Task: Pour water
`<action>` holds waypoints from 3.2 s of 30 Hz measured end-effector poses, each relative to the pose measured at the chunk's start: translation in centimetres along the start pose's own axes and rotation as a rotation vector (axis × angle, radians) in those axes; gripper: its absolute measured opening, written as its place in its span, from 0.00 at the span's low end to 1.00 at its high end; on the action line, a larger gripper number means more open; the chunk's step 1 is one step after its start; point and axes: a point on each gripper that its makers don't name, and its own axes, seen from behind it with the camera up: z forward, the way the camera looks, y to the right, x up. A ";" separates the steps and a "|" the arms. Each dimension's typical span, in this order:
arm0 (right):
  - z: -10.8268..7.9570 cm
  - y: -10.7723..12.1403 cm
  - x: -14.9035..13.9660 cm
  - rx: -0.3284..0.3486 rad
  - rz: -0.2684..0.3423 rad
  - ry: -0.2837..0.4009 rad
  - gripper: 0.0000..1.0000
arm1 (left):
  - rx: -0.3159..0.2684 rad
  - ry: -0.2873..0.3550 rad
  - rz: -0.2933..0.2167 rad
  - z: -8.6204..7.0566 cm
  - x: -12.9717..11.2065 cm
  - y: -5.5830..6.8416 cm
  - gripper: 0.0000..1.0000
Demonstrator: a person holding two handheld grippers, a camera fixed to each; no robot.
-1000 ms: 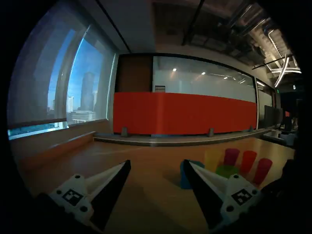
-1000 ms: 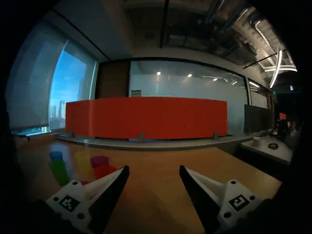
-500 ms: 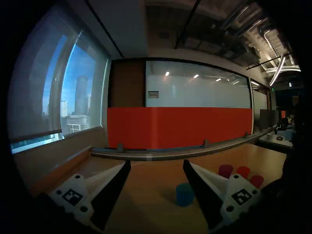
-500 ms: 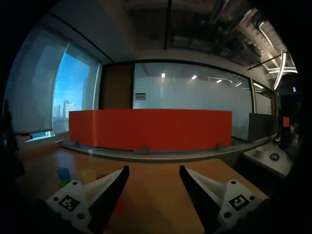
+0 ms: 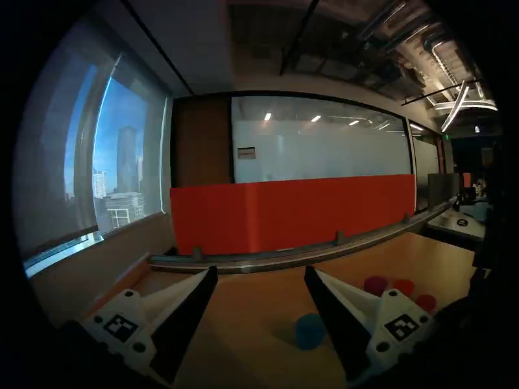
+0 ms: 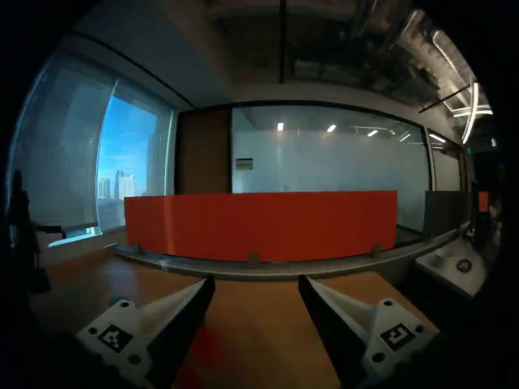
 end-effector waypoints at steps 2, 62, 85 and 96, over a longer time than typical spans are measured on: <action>0.1 0.0 -0.2 0.003 -0.007 -0.006 0.99 | -0.007 0.002 0.000 0.2 0.1 0.0 1.00; -1.3 -12.8 0.0 0.646 -0.072 -0.144 1.00 | -0.401 -0.134 0.060 1.7 -2.2 5.7 1.00; -0.4 -13.8 -3.4 0.701 -0.175 -0.269 1.00 | -0.422 -0.224 0.078 2.8 -6.2 6.3 1.00; 0.4 -15.3 -5.0 0.742 -0.219 -0.319 1.00 | -0.429 -0.273 0.084 3.4 -9.2 6.6 1.00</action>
